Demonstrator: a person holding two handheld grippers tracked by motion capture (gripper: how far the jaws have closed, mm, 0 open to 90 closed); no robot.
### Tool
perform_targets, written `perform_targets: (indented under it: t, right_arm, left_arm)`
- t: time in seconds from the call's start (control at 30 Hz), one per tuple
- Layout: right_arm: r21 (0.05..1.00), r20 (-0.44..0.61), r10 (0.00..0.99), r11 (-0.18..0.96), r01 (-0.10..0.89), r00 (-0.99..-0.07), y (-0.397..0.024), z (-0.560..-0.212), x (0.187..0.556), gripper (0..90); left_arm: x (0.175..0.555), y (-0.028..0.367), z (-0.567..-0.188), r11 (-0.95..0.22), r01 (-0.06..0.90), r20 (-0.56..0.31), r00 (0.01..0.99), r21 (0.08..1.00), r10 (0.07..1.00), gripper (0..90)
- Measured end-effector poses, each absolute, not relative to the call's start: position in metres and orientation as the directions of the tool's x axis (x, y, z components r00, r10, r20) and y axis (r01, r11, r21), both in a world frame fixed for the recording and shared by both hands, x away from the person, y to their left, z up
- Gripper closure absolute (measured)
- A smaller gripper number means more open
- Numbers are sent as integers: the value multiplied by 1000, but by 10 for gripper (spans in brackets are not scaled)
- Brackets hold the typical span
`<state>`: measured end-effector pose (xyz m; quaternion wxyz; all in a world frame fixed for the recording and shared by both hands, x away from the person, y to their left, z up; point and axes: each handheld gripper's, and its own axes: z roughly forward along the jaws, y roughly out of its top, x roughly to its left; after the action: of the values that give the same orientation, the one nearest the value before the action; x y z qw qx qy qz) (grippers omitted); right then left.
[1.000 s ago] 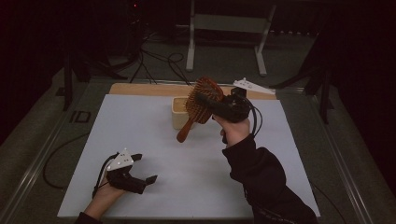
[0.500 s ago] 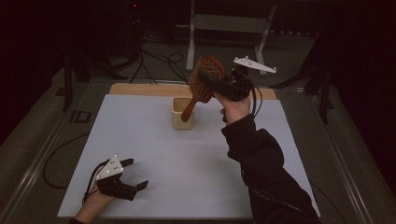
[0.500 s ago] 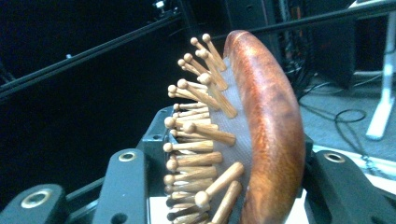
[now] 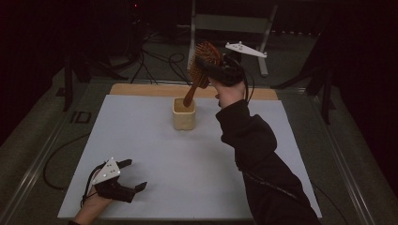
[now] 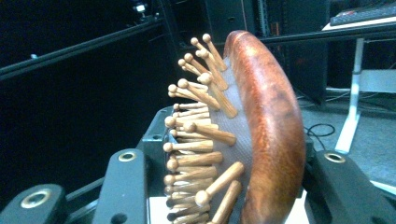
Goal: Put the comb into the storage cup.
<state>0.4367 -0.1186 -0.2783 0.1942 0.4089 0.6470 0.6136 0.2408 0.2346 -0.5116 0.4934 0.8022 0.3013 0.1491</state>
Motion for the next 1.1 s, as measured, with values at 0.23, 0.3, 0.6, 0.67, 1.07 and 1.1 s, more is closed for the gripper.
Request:
perform_targets:
  t: [0.23,0.3,0.6,0.67,1.07,1.1]
  right_arm:
    - [953,230,786,-61,298,-574,-109,-294,455,508]
    - [950,231,789,-57,307,-569,-107,-298,458,508]
    - [943,232,789,-38,331,-570,-93,-319,468,507]
    - [943,230,788,-35,332,-571,-91,-323,469,507]
    - [926,246,779,-14,378,-576,-79,-349,477,506]
    - [924,246,780,-9,383,-576,-78,-351,477,506]
  left_arm:
    - [240,236,-511,-315,336,-66,769,887,636,1]
    - [240,236,-511,-314,336,-68,771,888,633,1]
    - [240,237,-511,-296,337,-83,773,894,629,1]
    - [240,237,-510,-296,334,-80,773,895,630,1]
    - [238,237,-510,-295,329,-79,777,897,625,1]
    - [238,237,-510,-293,331,-82,776,897,626,1]
